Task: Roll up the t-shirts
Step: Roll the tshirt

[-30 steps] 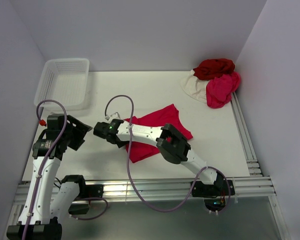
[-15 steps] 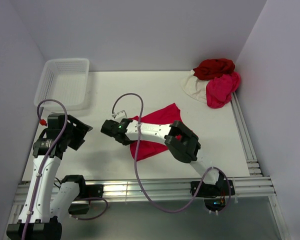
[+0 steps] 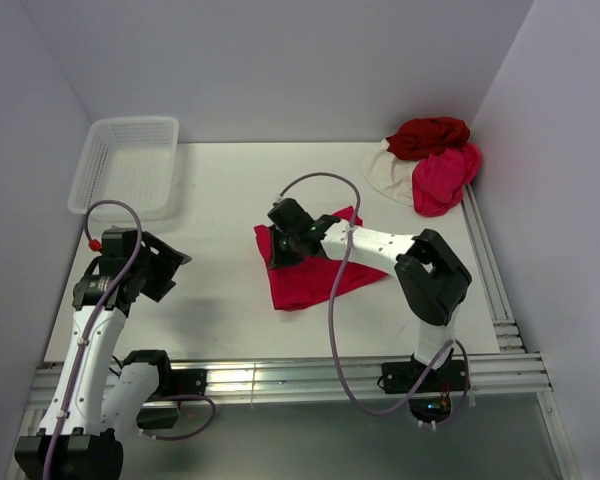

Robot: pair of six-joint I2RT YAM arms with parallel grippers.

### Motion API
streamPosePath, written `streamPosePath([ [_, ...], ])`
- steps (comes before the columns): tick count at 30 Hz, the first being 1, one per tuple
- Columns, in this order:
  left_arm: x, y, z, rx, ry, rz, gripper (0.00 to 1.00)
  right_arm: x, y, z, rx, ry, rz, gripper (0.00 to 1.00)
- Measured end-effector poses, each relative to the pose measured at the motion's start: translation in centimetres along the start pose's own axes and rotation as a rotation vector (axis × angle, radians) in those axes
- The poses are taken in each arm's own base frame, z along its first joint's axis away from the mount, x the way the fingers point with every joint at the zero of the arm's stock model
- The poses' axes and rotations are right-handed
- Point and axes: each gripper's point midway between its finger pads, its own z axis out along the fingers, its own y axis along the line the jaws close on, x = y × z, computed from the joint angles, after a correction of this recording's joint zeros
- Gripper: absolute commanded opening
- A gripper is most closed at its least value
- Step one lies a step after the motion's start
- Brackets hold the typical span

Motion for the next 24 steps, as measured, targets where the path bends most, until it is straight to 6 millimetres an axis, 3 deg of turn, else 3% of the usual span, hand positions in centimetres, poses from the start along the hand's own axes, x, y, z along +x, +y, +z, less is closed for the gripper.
streamPosePath([
  [10,0.8,0.1,1.0,0.008,0.050,0.024,0.75,1.6,-1.3,1.1,-0.314,0.113,0.227,0.03],
  [24,1.1,-0.6,2.2,0.034,0.086,0.045,0.75,-0.2,0.7,-1.8,-0.508,0.102,0.267,0.04],
])
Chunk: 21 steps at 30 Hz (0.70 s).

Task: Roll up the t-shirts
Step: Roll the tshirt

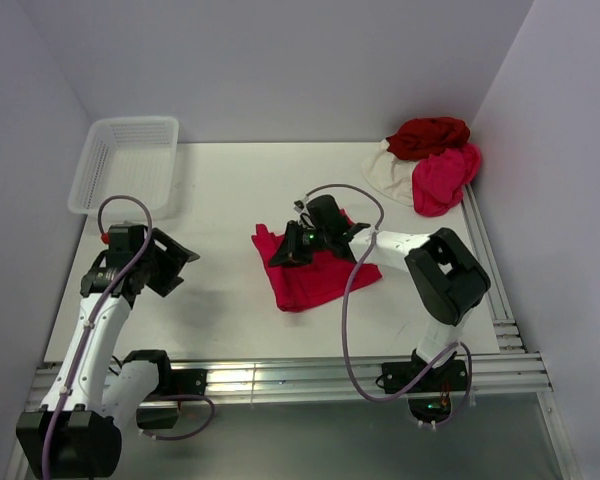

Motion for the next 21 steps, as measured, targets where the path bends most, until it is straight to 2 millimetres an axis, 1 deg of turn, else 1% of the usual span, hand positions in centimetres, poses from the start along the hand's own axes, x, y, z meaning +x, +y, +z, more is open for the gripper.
streamPosePath([
  [3,0.1,-0.3,0.5,0.005,0.010,0.010,0.76,-0.3,0.3,-0.5,-0.021,0.004,0.005,0.05],
  [6,0.8,-0.8,1.1,0.005,0.034,0.032,0.76,-1.0,0.2,-1.0,-0.042,-0.001,0.021,0.05],
  [9,1.9,-1.2,1.7,0.004,0.066,0.062,0.76,-1.4,-0.2,-1.6,-0.070,-0.003,0.045,0.06],
  [14,3.4,-1.9,2.6,-0.001,0.100,0.098,0.76,-1.3,-1.5,-2.5,-0.117,0.012,0.100,0.07],
  [21,4.6,-2.8,3.6,-0.009,0.124,0.129,0.77,-1.8,-2.0,-3.4,-0.166,0.015,0.113,0.08],
])
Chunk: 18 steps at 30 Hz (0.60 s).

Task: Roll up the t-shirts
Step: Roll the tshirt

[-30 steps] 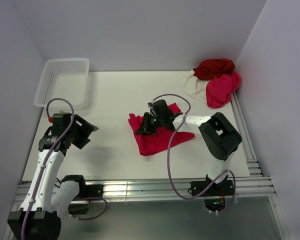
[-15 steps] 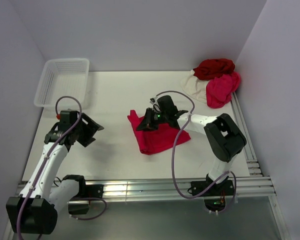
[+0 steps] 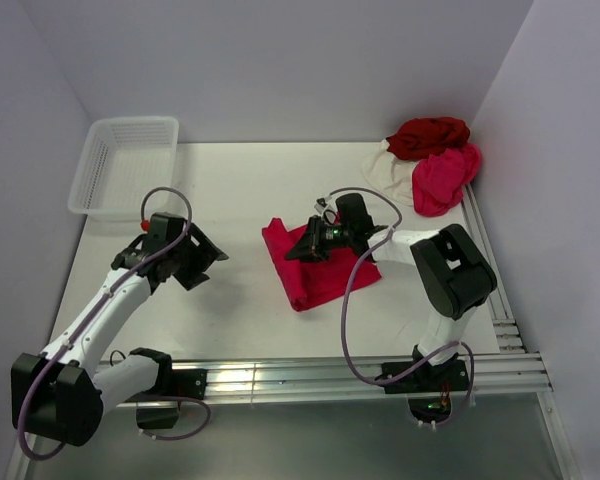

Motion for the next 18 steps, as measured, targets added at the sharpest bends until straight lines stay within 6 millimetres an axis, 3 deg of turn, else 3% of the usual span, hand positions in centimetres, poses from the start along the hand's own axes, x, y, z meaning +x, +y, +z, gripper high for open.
streamPosePath([
  [8,0.7,-2.5,1.3,0.021,0.024,0.045,0.77,-0.4,-2.0,-0.8,0.033,0.010,-0.020,0.09],
  [18,2.3,-7.7,5.0,0.084,0.079,0.127,0.77,-1.9,-5.1,-2.2,0.107,0.000,-0.027,0.11],
])
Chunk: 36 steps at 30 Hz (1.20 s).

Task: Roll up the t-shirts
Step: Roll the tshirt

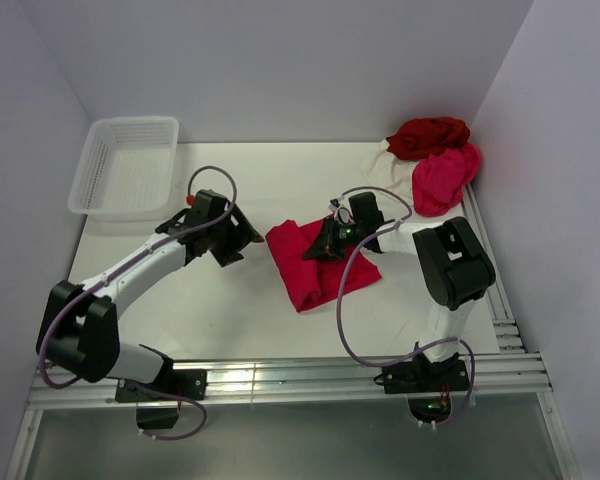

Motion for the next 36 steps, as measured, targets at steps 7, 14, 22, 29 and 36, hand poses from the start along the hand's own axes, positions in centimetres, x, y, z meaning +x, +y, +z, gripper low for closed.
streamPosePath([
  [7,0.7,-4.2,3.0,0.052,0.031,0.056,0.77,-0.1,-1.7,0.0,0.071,0.005,-0.033,0.21],
  [14,1.3,-6.1,5.0,0.074,0.055,0.081,0.77,-0.4,-2.4,-0.1,0.106,-0.006,-0.051,0.49],
  [22,1.1,-6.3,5.1,0.076,0.052,0.081,0.77,-0.9,-0.5,-1.6,0.107,-0.054,-0.085,0.63],
  [29,1.1,-6.5,5.1,0.085,0.050,0.080,0.77,-0.9,-0.5,-2.5,0.169,-0.067,-0.093,0.81],
  [36,1.2,-7.0,5.1,0.110,0.055,0.084,0.76,1.4,0.5,-4.9,0.217,-0.109,-0.143,1.00],
])
